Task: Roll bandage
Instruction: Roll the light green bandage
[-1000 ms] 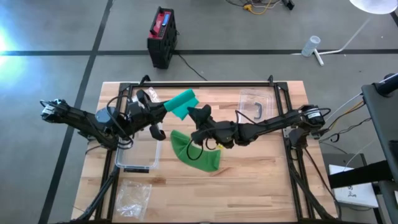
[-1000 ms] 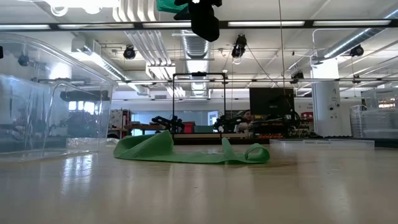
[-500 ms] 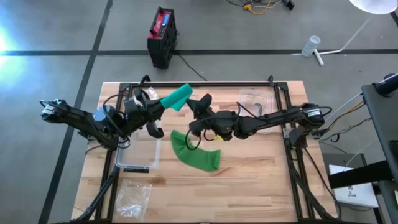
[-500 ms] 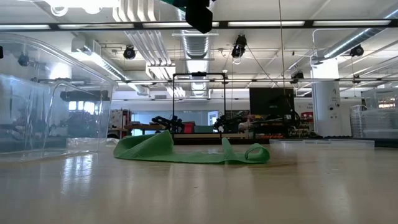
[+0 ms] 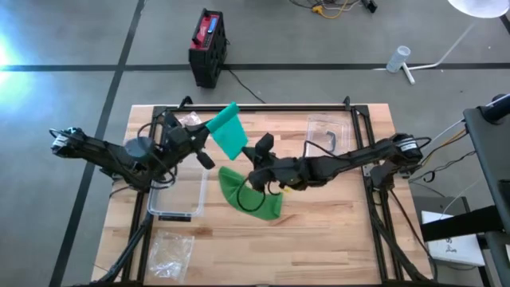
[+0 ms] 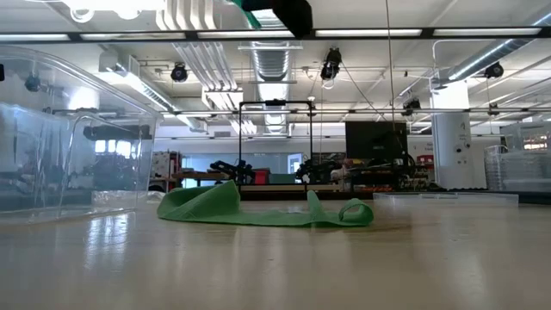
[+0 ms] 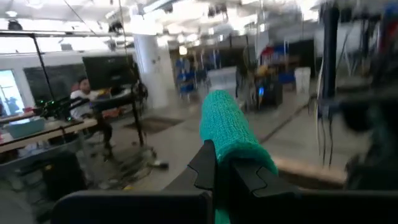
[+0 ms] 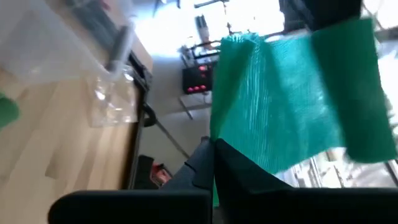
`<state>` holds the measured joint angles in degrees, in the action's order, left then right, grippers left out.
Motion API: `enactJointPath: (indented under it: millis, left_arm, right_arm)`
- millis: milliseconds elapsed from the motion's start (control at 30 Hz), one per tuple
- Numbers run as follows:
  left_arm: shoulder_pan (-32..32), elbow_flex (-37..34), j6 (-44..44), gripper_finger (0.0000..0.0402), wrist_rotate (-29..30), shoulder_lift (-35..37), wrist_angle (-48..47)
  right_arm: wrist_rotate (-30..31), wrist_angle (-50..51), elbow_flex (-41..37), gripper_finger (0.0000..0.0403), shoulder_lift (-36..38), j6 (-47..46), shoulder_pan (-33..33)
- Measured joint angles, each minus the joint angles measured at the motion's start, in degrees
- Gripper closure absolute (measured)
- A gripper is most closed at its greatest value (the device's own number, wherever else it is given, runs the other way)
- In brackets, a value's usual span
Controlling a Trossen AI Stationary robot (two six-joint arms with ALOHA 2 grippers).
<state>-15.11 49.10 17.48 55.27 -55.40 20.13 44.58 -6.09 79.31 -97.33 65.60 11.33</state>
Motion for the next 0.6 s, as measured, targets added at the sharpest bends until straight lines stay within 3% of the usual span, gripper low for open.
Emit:
enactJointPath:
  millis: [300,467,600]
  left_arm:
    - [0.1,0.0,-13.2,0.0401,-4.2,4.4,-21.5]
    - [0.3,0.0,-18.0,0.04,-4.7,4.7,-26.1]
    - [0.4,-0.4,-18.6,0.04,-8.4,2.5,-26.8]
  right_arm:
    - [-4.9,2.6,1.6,0.0401,6.4,4.8,2.3]
    - [-14.9,2.3,6.0,0.0401,7.3,2.9,0.6]
    - [-16.5,2.6,9.9,0.0401,5.0,-0.4,-2.8]
